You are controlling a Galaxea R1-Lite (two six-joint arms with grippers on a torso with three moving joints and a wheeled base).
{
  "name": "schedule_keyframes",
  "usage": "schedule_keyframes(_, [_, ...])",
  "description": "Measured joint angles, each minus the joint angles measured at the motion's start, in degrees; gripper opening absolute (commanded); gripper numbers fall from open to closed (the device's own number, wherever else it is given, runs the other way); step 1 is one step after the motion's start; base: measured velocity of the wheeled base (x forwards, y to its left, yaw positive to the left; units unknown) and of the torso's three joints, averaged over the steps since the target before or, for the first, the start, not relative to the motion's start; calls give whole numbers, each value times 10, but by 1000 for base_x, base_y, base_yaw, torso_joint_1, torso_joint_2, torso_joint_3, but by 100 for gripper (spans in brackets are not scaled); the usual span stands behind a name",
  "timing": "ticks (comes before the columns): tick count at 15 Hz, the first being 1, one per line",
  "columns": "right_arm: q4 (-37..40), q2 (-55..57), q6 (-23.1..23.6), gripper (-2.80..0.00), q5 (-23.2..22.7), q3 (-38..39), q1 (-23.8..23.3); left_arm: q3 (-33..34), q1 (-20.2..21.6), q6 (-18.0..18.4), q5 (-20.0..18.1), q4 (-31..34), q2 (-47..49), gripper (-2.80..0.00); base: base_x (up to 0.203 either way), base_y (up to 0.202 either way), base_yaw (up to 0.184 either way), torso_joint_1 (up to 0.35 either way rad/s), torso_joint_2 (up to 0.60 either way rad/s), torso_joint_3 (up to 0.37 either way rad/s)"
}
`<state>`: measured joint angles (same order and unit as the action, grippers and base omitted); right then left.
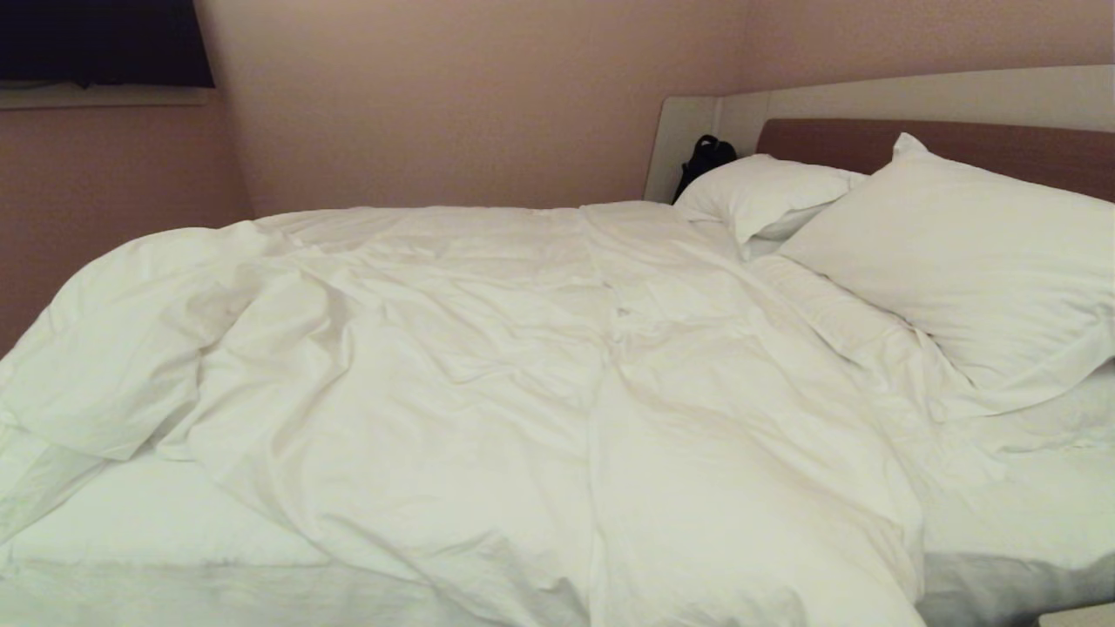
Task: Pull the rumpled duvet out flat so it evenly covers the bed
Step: Flatten the corners of the folded blanket
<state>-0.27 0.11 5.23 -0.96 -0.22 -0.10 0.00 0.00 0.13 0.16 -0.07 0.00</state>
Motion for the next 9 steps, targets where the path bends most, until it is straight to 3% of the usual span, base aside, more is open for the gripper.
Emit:
schedule_keyframes(4, [2, -1, -19, -280, 1, 2, 0, 0, 0, 2, 0, 0, 0, -280, 0, 0, 0, 0, 0, 0])
schedule_keyframes(9, [1, -2, -44, -280, 3, 2, 0, 0, 0, 0, 0, 0, 0, -280, -179, 0, 0, 5, 4, 1])
